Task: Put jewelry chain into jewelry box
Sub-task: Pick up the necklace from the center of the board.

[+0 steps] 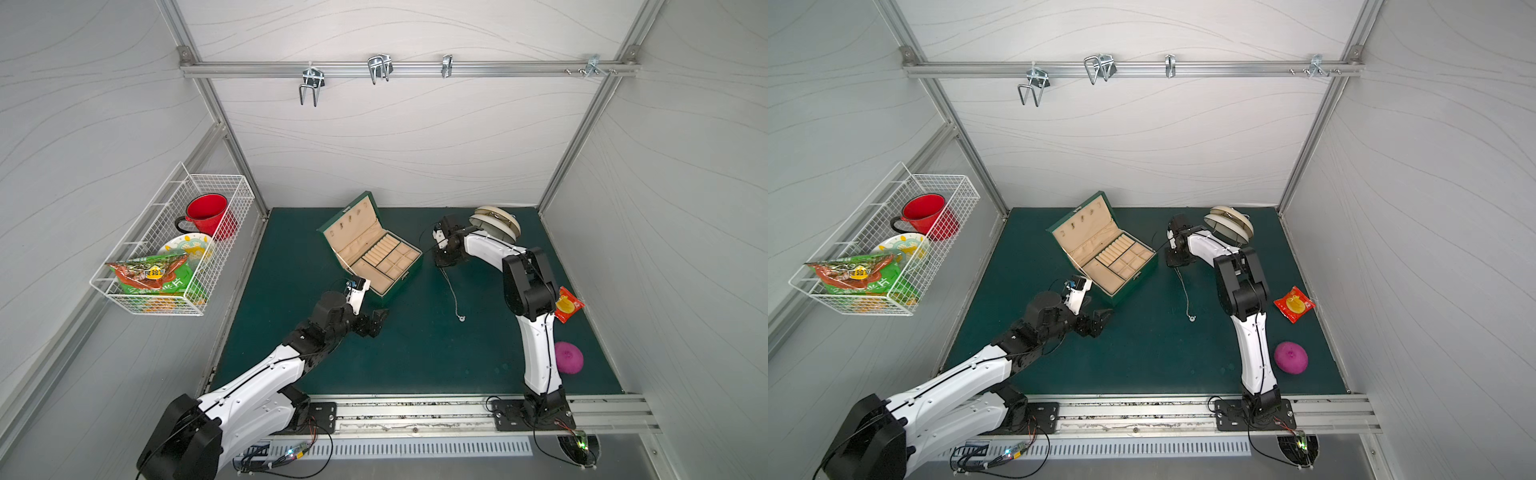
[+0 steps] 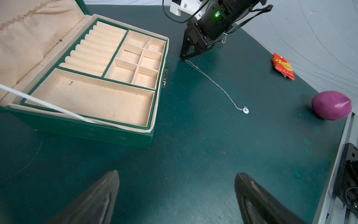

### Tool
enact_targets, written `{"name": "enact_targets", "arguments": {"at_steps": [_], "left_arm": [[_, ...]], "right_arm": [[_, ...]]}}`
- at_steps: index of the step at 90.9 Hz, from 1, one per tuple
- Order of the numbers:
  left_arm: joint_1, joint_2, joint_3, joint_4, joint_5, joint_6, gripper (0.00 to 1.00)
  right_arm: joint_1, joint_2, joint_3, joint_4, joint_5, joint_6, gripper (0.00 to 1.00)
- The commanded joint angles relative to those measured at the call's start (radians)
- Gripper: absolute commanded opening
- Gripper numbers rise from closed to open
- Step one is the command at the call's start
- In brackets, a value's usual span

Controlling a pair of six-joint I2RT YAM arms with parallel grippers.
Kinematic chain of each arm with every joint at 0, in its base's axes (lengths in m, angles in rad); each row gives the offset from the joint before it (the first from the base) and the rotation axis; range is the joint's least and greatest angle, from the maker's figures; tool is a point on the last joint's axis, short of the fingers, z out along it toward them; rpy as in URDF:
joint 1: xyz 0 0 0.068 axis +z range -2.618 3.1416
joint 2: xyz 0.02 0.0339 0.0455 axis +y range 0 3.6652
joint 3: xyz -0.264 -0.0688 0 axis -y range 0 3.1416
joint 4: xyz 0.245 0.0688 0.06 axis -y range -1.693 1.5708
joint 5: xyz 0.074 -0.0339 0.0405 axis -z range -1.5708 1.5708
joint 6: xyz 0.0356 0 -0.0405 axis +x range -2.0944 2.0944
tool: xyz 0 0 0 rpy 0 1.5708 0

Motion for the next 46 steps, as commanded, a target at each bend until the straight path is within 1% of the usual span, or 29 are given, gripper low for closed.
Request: {"name": "enact_targets", "arguments": {"at_steps": [1, 4, 11, 21, 37, 46], "left_arm": [[-0.009, 0.017, 0.052, 0.045, 0.017, 0.021, 0.98], [-0.012, 0.027, 0.054, 0.052, 0.021, 0.023, 0.98], [-0.018, 0.059, 0.065, 0.087, 0.030, 0.017, 0.98], [-0.044, 0.144, 0.096, 0.173, 0.048, 0.004, 1.00], [-0.101, 0.327, 0.199, 0.268, 0.087, 0.016, 1.00], [-0.109, 0.435, 0.251, 0.366, 0.157, 0.023, 1.00]], "right_arm": [[0.005, 0.061, -0.018, -0.065, 0.038, -0.014, 0.05], [0.005, 0.053, -0.029, -0.056, 0.040, -0.016, 0.00], [0.007, 0.004, -0.070, -0.025, 0.051, -0.020, 0.00], [0.005, -0.118, -0.167, 0.032, 0.062, -0.025, 0.00], [0.012, -0.396, -0.382, 0.112, 0.072, -0.001, 0.00], [0.017, -0.562, -0.520, 0.162, 0.061, 0.033, 0.00]]}}
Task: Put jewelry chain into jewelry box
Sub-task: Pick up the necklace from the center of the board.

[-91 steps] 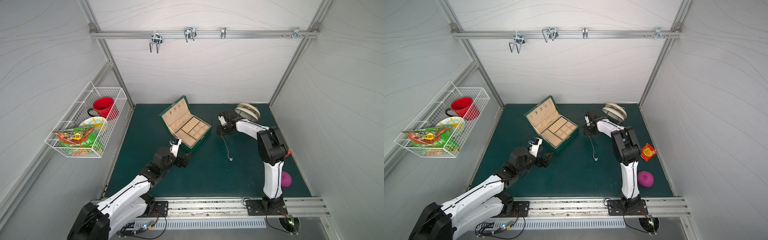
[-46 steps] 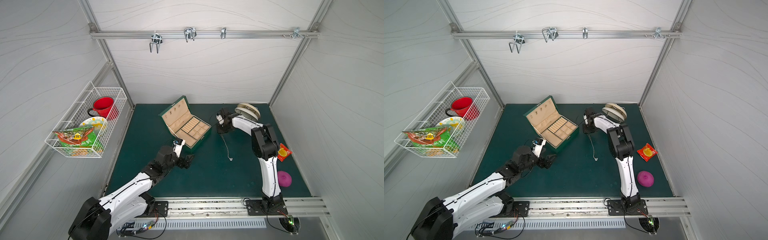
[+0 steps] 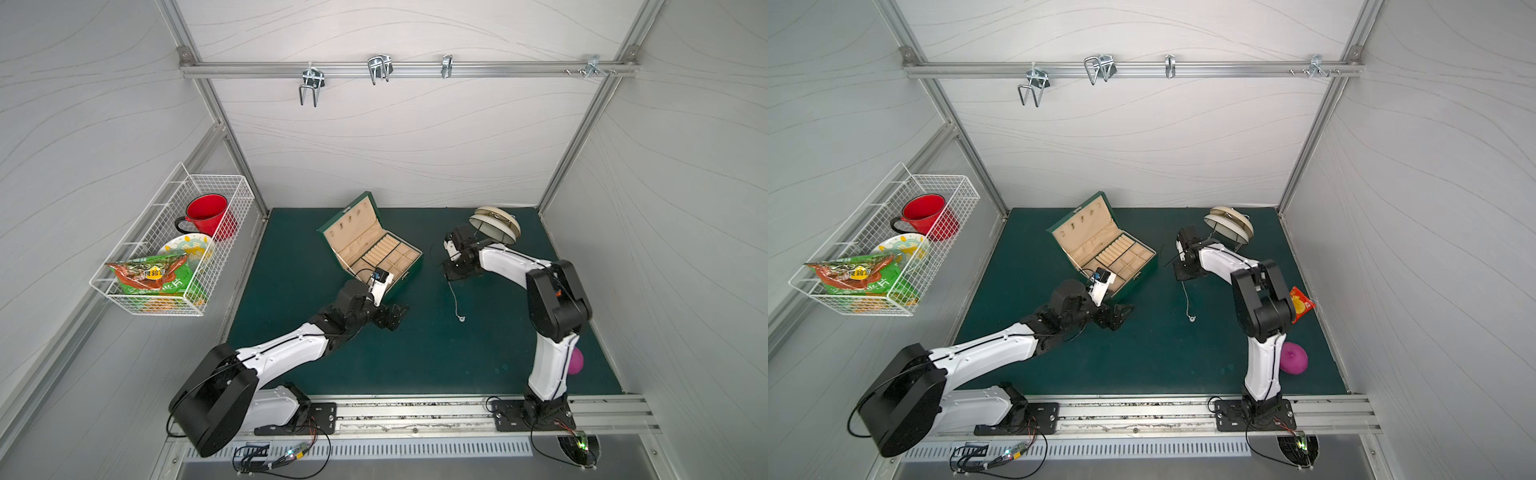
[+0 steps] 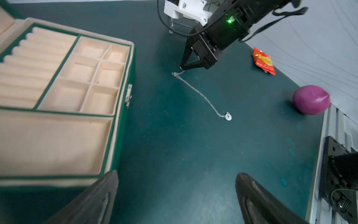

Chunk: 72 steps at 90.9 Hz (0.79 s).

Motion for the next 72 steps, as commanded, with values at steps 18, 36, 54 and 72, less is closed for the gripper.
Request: {"name": "enact_targets", "arguments": {"at_steps": [18, 36, 54, 72], "left_arm": [[-0.064, 0.283, 0.214, 0.240, 0.258, 0.116, 1.00], [-0.139, 0.510, 0.353, 0.328, 0.311, 0.185, 1.00], [-0.148, 0.683, 0.458, 0.407, 0.291, 0.153, 1.00], [-0.172, 0.777, 0.520, 0.419, 0.400, 0.141, 1.00]], "right_arm": [[0.013, -0.436, -0.267, 0.096, -0.007, 0.066, 0.00], [0.014, -0.625, -0.316, 0.046, -0.040, 0.071, 0.00], [0.014, -0.774, -0.326, -0.020, -0.087, 0.080, 0.00], [0.015, -0.874, -0.315, -0.085, -0.117, 0.076, 0.00]]}}
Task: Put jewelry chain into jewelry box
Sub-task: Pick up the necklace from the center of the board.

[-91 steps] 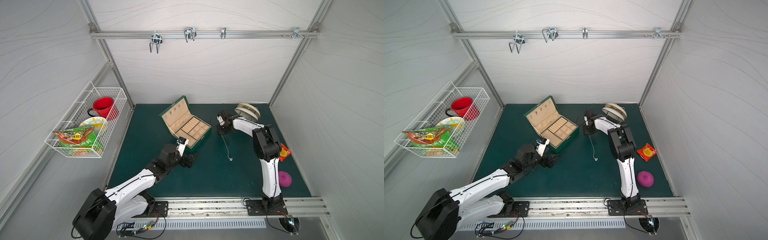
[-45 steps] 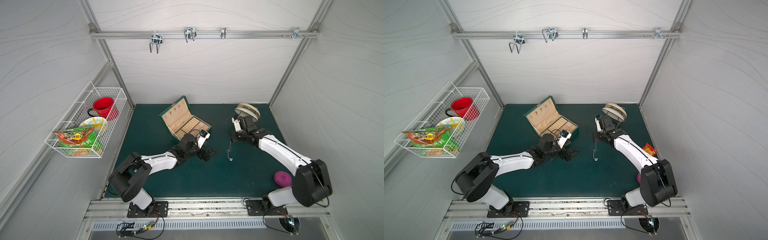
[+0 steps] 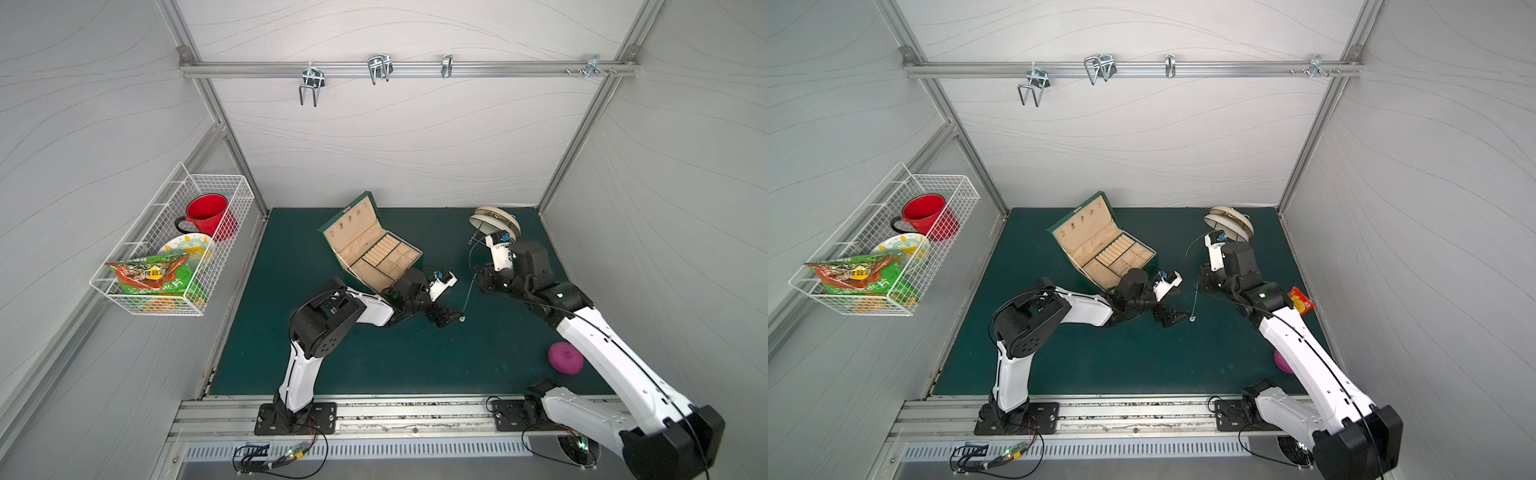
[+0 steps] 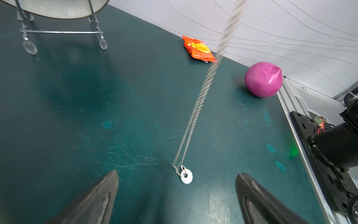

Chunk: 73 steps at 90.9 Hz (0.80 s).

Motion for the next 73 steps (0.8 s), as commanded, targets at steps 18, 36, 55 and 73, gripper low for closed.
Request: {"name": "enact_targets", "arguments": {"at_steps": [18, 36, 55, 73], "left_arm": [[-0.037, 0.152, 0.136, 0.070, 0.148, -0.023, 0.99], [-0.046, 0.220, 0.174, 0.061, 0.176, -0.037, 0.87], [-0.053, 0.253, 0.184, 0.082, 0.208, -0.055, 0.70], [-0.061, 0.284, 0.192, 0.073, 0.213, -0.050, 0.60]], "right_arm": [[0.006, -0.098, 0.009, -0.100, -0.055, 0.012, 0.00], [0.006, -0.136, 0.031, -0.120, -0.068, 0.020, 0.00], [0.006, -0.152, 0.053, -0.130, -0.083, 0.023, 0.00], [0.007, -0.154, 0.067, -0.133, -0.086, 0.023, 0.00]]}}
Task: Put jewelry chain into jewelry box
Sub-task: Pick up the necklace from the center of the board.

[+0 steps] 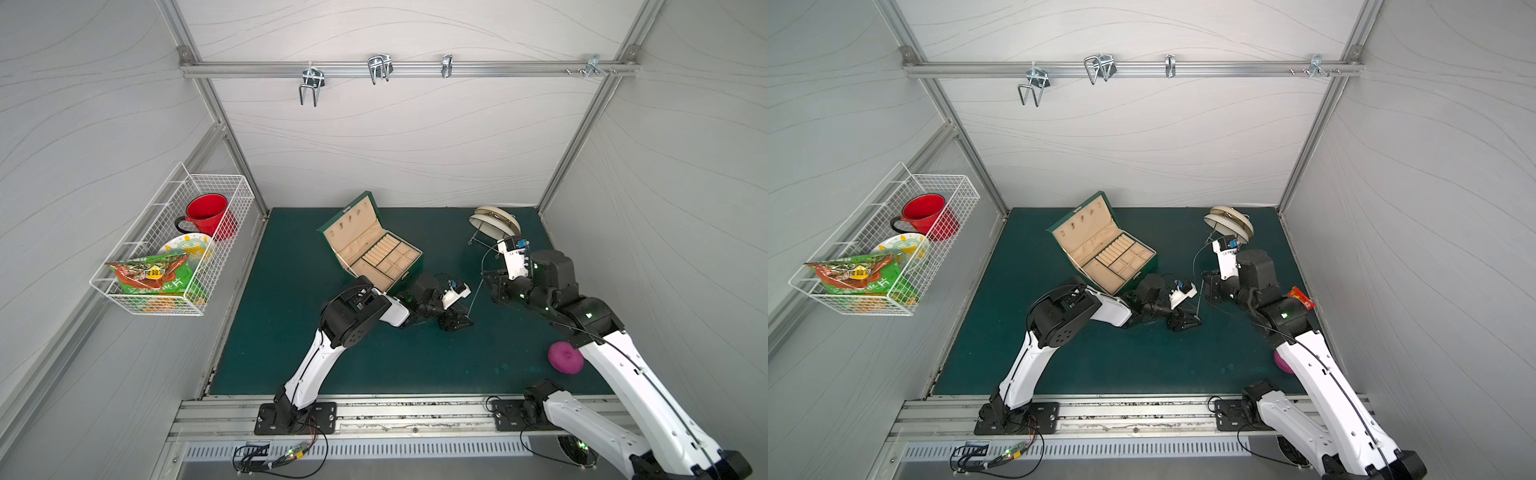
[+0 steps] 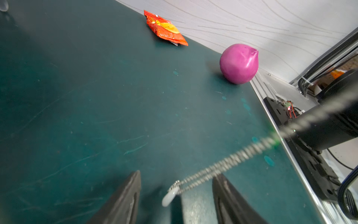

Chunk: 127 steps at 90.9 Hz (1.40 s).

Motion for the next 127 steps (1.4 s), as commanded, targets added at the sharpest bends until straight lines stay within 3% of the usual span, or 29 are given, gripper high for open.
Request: {"name": "enact_targets", "arguments": {"at_steps": [1, 18, 48, 60, 74, 82, 92, 96, 105, 123, 127], "left_arm": [[-0.014, 0.047, 0.028, 0.014, 0.026, -0.002, 0.59], [-0.016, 0.073, 0.049, 0.013, 0.020, -0.003, 0.47], [-0.016, 0.036, -0.038, 0.072, -0.024, -0.012, 0.09], [-0.013, -0.065, -0.167, 0.157, -0.096, -0.035, 0.00], [0.014, -0.281, -0.361, 0.151, -0.127, -0.075, 0.00], [0.048, -0.445, -0.436, 0.002, -0.105, -0.086, 0.00], [0.071, -0.659, -0.446, -0.346, -0.046, -0.078, 0.00], [0.072, -0.739, -0.435, -0.519, -0.034, -0.073, 0.00], [0.072, -0.889, -0.424, -0.672, -0.025, -0.100, 0.00], [0.072, -0.936, -0.230, -1.027, -0.074, -0.084, 0.00], [0.072, -0.924, -0.183, -1.081, -0.091, -0.090, 0.00]], "right_arm": [[0.007, -0.014, 0.030, -0.010, -0.020, 0.015, 0.00], [0.006, -0.013, 0.037, -0.011, -0.022, 0.016, 0.00], [0.006, -0.025, 0.045, -0.014, 0.023, 0.013, 0.00], [0.007, -0.036, 0.050, -0.020, 0.078, 0.017, 0.00], [0.003, -0.039, 0.053, -0.024, 0.156, 0.026, 0.00], [-0.002, -0.038, 0.040, -0.006, 0.174, 0.034, 0.00], [-0.021, -0.032, -0.018, 0.052, 0.152, 0.060, 0.00], [-0.038, -0.025, -0.053, 0.082, 0.124, 0.075, 0.00], [-0.085, 0.000, -0.137, 0.153, 0.019, 0.113, 0.00], [-0.099, -0.030, -0.355, 0.426, -0.287, 0.104, 0.00], [-0.099, -0.053, -0.404, 0.491, -0.339, 0.101, 0.14]]}}
